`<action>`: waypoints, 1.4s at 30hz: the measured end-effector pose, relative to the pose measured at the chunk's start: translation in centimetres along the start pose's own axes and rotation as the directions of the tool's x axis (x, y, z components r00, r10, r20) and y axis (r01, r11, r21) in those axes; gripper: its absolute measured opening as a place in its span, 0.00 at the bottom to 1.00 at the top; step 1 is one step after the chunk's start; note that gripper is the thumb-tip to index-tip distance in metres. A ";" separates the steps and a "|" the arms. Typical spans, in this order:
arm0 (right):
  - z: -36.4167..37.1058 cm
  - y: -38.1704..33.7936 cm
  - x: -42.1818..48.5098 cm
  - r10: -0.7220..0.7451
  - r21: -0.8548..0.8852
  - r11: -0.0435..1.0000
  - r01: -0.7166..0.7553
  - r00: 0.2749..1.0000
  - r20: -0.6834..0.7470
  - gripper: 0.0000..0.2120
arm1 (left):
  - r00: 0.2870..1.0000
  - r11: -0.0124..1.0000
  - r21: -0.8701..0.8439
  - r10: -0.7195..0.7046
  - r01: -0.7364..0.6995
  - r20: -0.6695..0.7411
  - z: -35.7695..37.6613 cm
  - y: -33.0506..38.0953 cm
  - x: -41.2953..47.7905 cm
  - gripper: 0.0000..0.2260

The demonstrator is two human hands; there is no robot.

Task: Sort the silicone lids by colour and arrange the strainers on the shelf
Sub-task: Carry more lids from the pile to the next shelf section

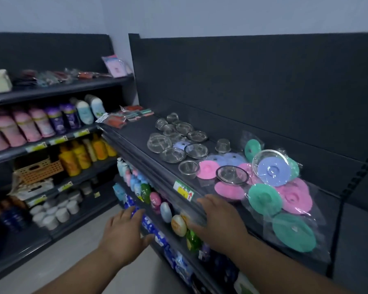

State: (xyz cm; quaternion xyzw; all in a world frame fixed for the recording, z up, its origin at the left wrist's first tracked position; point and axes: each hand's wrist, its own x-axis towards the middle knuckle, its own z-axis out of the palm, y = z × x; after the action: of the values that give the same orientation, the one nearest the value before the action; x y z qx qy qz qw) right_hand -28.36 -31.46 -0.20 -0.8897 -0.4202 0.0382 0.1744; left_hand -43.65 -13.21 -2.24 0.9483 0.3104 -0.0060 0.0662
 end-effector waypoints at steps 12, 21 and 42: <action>-2.3 8.2 18.9 0.175 0.027 0.984 -0.174 0.981 -0.079 0.29 | 0.978 0.975 -0.173 0.107 -0.138 -0.179 -2.2 2.4 22.1 0.31; -1.6 12.0 23.7 0.488 -0.023 0.871 -0.490 0.870 -0.064 0.36 | 0.927 0.920 -0.117 0.367 -0.374 -0.080 -1.8 4.9 37.6 0.33; 0.1 7.8 28.3 0.824 0.396 0.565 -0.724 0.517 -0.230 0.47 | 0.669 0.647 -0.416 0.734 -0.638 0.116 -1.6 6.4 46.5 0.41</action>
State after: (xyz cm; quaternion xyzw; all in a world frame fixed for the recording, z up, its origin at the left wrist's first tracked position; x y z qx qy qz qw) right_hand -4.48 -14.46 -0.74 -0.9412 0.0769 -0.0130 0.3288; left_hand -2.38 9.24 -2.36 0.9570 -0.0924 -0.0574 0.2688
